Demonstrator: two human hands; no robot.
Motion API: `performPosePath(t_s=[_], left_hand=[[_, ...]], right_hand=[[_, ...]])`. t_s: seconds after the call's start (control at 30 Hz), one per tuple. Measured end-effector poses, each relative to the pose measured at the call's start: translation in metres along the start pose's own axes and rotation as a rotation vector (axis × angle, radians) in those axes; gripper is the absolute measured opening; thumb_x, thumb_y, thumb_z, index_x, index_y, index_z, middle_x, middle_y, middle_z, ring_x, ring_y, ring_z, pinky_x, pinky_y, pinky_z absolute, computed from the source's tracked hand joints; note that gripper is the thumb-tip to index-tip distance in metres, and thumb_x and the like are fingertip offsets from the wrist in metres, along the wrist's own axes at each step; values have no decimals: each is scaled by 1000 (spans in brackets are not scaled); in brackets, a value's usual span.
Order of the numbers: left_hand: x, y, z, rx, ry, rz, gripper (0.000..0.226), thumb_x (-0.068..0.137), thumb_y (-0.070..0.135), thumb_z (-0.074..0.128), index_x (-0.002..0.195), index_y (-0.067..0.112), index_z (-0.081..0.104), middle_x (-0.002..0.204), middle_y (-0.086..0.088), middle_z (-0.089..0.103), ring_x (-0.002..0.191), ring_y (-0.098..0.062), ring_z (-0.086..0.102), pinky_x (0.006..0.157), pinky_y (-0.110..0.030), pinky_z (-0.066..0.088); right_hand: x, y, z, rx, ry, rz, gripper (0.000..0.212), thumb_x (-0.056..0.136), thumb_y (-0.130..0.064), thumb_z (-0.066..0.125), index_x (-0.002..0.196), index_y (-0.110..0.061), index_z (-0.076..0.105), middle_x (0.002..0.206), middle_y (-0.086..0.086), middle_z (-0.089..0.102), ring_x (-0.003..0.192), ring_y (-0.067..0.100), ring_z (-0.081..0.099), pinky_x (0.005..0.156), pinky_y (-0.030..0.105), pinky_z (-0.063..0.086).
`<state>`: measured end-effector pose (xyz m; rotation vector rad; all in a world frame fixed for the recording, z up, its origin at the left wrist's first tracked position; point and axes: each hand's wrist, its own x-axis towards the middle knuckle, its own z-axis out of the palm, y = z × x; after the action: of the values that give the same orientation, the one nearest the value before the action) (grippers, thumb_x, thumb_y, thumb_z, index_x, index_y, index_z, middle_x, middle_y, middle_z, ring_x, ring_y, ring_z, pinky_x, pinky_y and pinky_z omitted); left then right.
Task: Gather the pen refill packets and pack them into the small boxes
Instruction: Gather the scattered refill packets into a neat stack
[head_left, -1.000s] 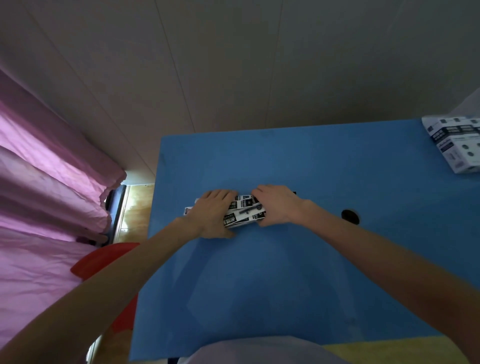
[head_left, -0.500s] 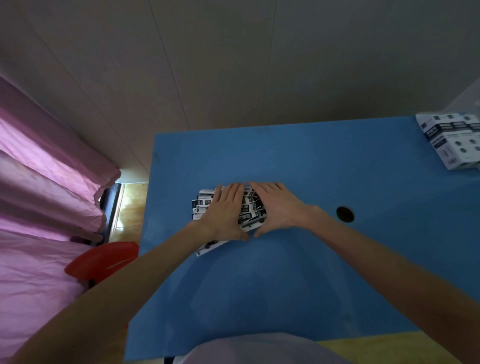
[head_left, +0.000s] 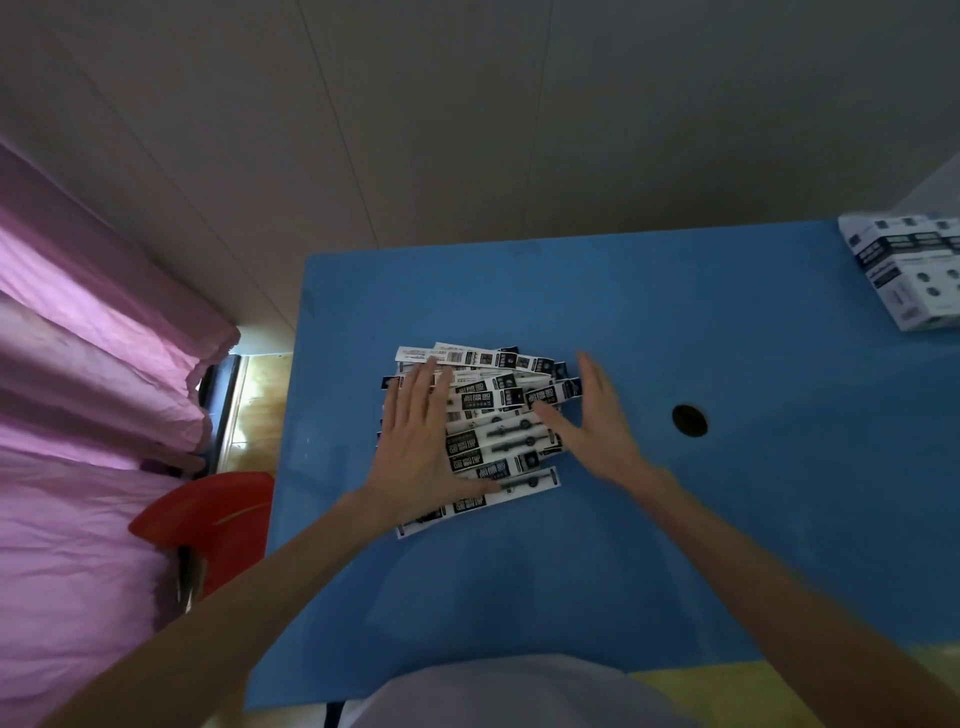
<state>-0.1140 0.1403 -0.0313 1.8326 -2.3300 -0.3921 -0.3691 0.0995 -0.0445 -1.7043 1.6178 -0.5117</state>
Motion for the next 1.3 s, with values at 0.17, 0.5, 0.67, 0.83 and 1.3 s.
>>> performPosePath(t_s=[0.17,0.5,0.67,0.83,1.3], left_hand=[[-56,-7,21,-158,97,-174,153,53,96,65,163,10,2,171,-11,-3,159,-31,-5,127,-57,5],[-65,-30,37,-361,60,-261,144,62,77,75,163,17,-9,172,-2,-1,158,-20,0,128,-47,15],[-57,-33,35,-444,77,-292,143,65,58,88,162,20,-11,171,2,0,158,-19,3,127,-50,19],[-53,-30,37,-407,76,-272,138,65,66,76,162,17,-9,170,-5,4,158,-25,6,127,-52,18],[-18,-34,23,-744,154,-368,133,64,77,80,161,29,3,169,6,13,155,-13,16,126,-45,22]], right_hand=[[-25,2,28,161,131,86,109,86,-74,53,165,-17,4,172,-3,9,157,14,11,129,40,14],[-13,-21,59,-71,203,85,92,100,-65,45,162,-5,13,170,11,18,158,27,11,129,46,3],[-14,-15,51,35,265,111,84,101,-58,48,161,-5,22,166,12,29,154,29,22,127,48,20],[-6,-17,43,74,256,146,89,97,-71,39,160,-9,25,164,9,34,152,26,28,126,50,23],[-5,-27,42,86,203,120,86,102,-60,44,162,-5,15,169,9,22,156,23,17,128,44,18]])
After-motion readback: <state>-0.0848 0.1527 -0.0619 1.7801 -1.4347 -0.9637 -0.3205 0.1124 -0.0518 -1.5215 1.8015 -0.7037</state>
